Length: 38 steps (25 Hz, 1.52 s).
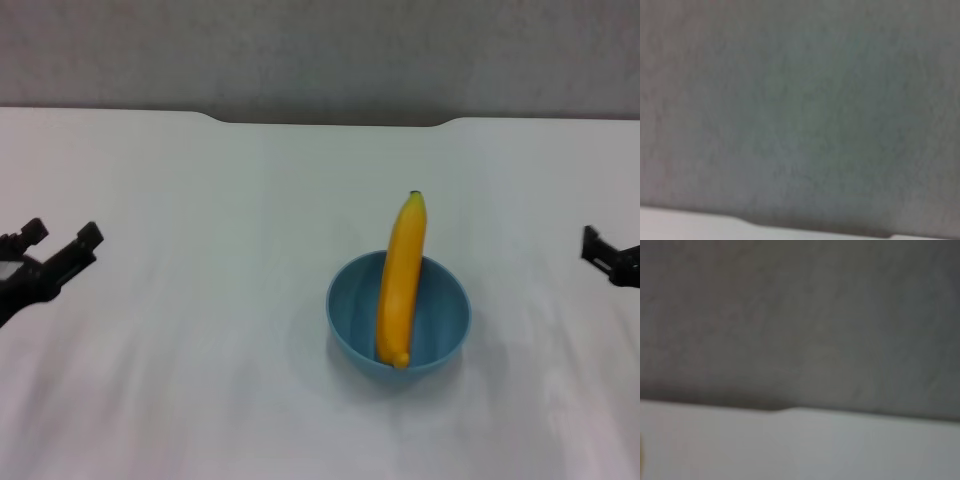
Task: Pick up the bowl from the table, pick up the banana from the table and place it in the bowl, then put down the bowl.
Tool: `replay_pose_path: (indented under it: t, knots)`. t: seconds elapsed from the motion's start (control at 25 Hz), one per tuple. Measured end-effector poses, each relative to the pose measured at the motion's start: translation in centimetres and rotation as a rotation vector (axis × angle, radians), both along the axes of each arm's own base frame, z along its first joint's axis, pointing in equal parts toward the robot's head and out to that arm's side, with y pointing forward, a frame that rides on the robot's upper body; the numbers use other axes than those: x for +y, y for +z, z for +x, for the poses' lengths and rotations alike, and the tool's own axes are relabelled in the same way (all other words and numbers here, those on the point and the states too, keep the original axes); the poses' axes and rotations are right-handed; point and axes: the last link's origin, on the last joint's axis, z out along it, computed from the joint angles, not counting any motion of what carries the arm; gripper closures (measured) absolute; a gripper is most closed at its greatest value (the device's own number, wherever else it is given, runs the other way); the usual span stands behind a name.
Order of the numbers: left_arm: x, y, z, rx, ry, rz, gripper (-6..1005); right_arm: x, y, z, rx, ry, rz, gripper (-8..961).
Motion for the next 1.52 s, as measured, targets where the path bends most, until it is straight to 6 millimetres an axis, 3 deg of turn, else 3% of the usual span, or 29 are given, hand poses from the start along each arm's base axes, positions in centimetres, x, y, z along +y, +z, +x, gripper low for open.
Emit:
replay_pose_path:
  t: [0.2,0.36,0.6,0.92,1.04,1.16,1.52]
  knots:
    - [-1.2,-1.0,-1.1,0.117,-0.036,0.066,103,-3.3,-2.2,0.9,-0.204,0.124,0.231,67]
    - [-1.6,-2.2,-1.2,0.154,-0.057,0.080,104,-5.1,-3.2,2.1,-0.226,0.199,0.336,66]
    - [-2.0,-3.3,-2.8,0.205,0.009,0.090,107,-6.5,-1.8,5.0,-0.147,0.183,0.413,64]
    - [-2.0,-2.5,-4.4,0.180,0.116,0.163,109,-7.3,-0.4,9.5,-0.049,0.049,0.392,64]
    - [-2.2,-1.7,-5.6,0.187,0.193,0.216,108,-7.4,-0.2,10.2,-0.015,0.029,0.392,65]
    - [-2.8,-0.9,-6.7,0.200,0.254,0.269,108,-7.2,-0.6,10.1,0.031,0.037,0.355,66]
    - [-2.7,-0.9,-7.1,0.206,0.287,0.264,108,-5.2,-5.5,6.6,0.028,0.222,0.015,69]
